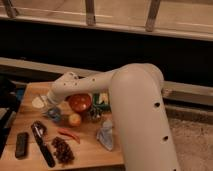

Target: Place fork in plastic cup

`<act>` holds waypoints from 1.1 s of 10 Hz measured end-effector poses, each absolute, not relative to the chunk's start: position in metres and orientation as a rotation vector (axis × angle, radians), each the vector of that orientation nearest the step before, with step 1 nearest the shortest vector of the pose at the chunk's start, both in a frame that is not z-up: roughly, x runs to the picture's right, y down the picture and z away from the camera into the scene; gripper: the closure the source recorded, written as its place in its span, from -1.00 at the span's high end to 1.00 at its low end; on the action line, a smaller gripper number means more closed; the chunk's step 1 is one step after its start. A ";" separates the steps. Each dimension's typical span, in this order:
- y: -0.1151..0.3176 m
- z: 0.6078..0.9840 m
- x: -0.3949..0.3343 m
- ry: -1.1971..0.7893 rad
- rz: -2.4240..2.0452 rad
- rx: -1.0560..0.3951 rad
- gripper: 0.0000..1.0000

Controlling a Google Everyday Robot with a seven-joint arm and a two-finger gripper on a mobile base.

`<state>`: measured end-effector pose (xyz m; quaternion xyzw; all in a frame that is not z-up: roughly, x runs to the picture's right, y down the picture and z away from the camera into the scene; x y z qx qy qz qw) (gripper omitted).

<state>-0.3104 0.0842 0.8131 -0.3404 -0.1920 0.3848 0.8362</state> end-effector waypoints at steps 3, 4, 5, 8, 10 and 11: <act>0.090 0.812 -0.321 -0.428 0.801 -0.738 0.23; 0.092 0.812 -0.323 -0.433 0.800 -0.741 0.42; 0.093 0.812 -0.323 -0.435 0.800 -0.742 0.52; 0.093 0.812 -0.324 -0.442 0.796 -0.743 0.55; 0.087 0.808 -0.326 -0.441 0.777 -0.726 0.55; 0.079 0.801 -0.327 -0.434 0.770 -0.708 0.55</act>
